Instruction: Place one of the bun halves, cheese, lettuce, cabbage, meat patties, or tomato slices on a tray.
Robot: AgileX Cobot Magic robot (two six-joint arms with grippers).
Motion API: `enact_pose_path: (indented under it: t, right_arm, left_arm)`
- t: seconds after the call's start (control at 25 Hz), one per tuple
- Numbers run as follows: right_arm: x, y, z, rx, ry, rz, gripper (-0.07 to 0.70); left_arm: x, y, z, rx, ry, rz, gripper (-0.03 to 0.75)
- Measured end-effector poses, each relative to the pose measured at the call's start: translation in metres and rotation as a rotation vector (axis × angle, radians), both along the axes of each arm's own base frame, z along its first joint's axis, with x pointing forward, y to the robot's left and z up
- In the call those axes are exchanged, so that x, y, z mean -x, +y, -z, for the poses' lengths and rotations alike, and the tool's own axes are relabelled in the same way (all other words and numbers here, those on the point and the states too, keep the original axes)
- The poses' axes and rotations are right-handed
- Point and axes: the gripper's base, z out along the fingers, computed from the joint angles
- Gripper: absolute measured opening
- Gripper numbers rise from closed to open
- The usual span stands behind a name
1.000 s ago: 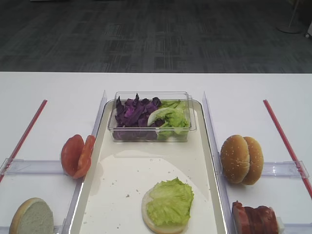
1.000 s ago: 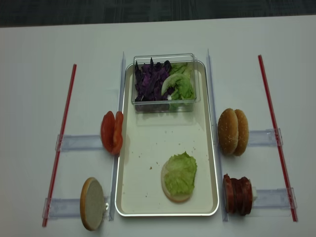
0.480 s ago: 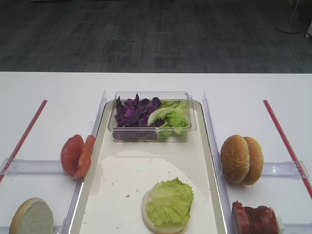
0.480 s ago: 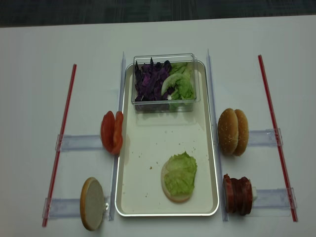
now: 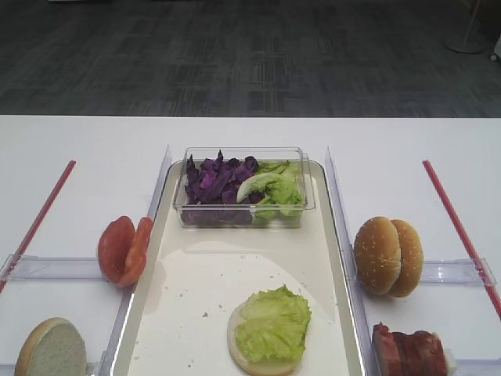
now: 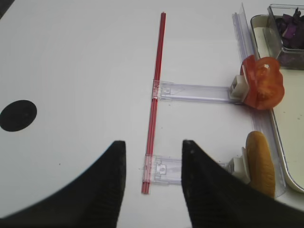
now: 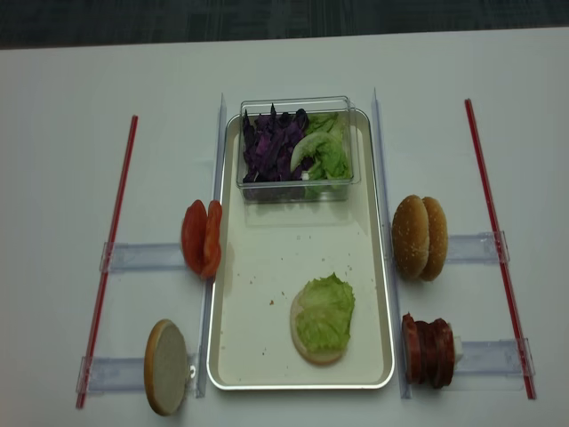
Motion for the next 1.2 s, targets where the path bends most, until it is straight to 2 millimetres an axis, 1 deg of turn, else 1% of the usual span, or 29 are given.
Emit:
enact_pose_path:
  t: [1.2]
  right_arm:
    - [0.0, 0.0, 0.0, 0.0, 0.0, 0.0, 0.414]
  left_arm:
    - [0.0, 0.0, 0.0, 0.0, 0.0, 0.0, 0.271]
